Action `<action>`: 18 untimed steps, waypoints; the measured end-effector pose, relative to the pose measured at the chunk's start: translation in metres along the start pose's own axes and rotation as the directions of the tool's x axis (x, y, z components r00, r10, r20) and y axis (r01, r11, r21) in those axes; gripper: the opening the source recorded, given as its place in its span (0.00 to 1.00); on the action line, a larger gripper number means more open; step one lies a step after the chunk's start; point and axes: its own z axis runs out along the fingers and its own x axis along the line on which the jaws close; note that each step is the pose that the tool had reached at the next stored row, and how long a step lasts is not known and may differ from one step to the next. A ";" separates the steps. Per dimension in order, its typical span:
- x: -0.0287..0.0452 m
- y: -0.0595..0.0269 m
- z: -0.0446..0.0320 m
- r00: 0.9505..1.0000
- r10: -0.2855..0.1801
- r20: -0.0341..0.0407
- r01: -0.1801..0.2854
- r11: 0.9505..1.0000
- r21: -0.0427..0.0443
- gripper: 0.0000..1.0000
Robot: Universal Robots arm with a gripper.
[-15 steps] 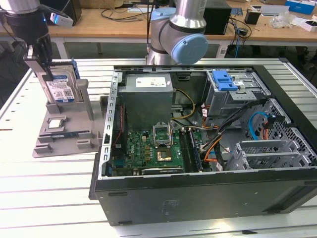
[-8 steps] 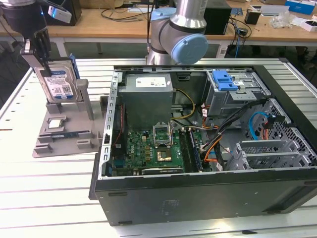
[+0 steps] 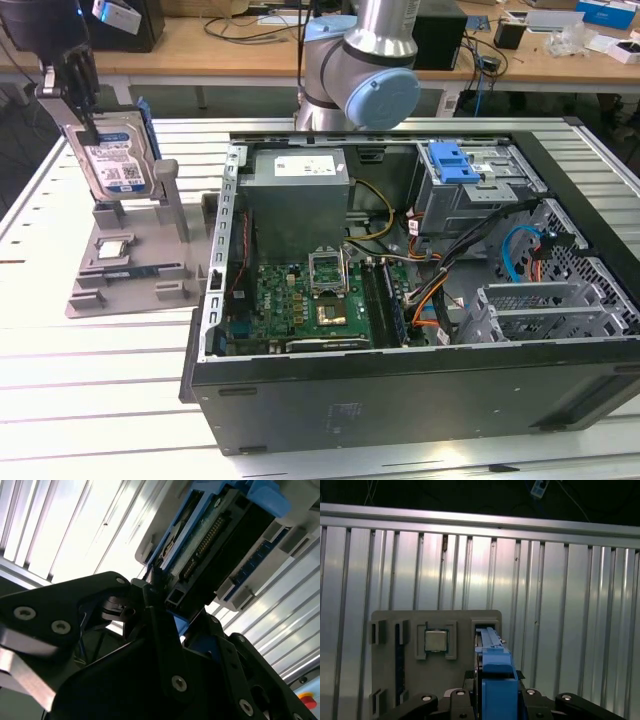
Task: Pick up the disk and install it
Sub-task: 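Pick up the disk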
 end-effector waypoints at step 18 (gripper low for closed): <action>0.0002 0.0009 -0.0404 1.000 0.000 0.000 0.000 1.000 0.000 0.37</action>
